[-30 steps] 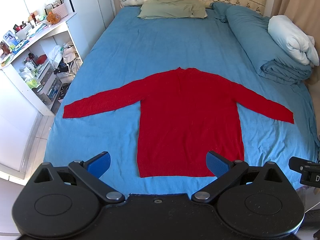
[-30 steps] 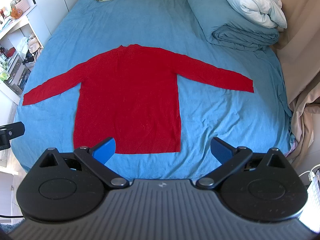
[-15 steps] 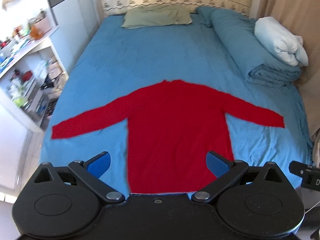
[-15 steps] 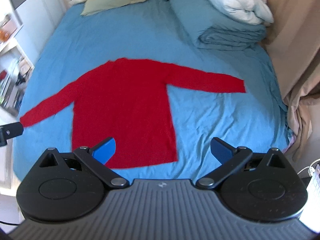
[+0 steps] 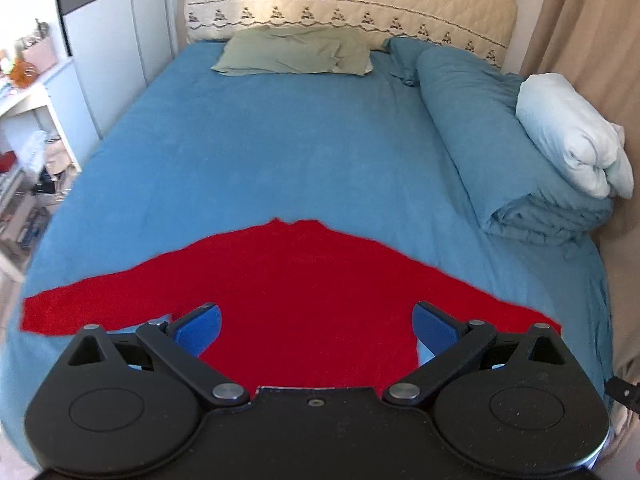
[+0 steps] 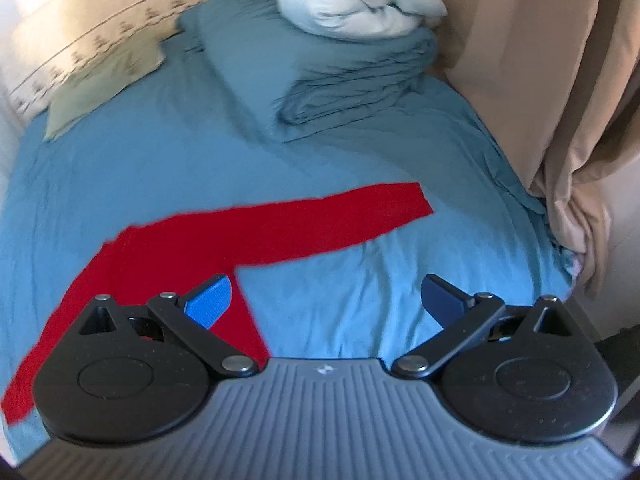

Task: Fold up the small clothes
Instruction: 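Move the right gripper to a sweater sleeve cuff and grasp it, then fold the held sleeve across the sweater body with the right gripper, release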

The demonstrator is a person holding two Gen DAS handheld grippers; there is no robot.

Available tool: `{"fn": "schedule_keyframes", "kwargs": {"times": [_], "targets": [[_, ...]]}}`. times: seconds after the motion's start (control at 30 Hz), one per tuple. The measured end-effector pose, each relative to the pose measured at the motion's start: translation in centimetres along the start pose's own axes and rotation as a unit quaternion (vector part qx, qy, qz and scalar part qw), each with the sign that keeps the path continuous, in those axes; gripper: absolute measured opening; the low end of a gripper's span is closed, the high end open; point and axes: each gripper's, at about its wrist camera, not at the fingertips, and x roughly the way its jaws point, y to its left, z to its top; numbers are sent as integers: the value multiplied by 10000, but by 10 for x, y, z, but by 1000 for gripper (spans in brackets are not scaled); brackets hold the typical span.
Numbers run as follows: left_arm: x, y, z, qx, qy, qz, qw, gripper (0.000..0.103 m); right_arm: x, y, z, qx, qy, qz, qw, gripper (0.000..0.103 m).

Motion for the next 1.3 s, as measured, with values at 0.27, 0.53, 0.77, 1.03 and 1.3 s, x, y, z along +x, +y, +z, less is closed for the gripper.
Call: {"fn": "schedule_keyframes", "kwargs": {"times": [0.27, 0.53, 0.77, 1.03, 1.3], "targets": [[129, -67, 17, 118, 149, 182, 9997, 103, 148, -45, 44, 188, -73, -177, 9996, 103], [248, -104, 11, 306, 269, 179, 9990, 100, 285, -80, 48, 433, -48, -437, 9981, 103], [331, -110, -3, 337, 419, 334, 9980, 96, 364, -102, 26, 854, 41, -649, 9942, 103], [382, -104, -23, 380, 682, 564, 9954, 96, 407, -126, -2, 1524, 120, -464, 9872, 88], [403, -94, -32, 342, 1017, 427, 9933, 96, 415, -132, -6, 1965, -386, -445, 9787, 60]]}}
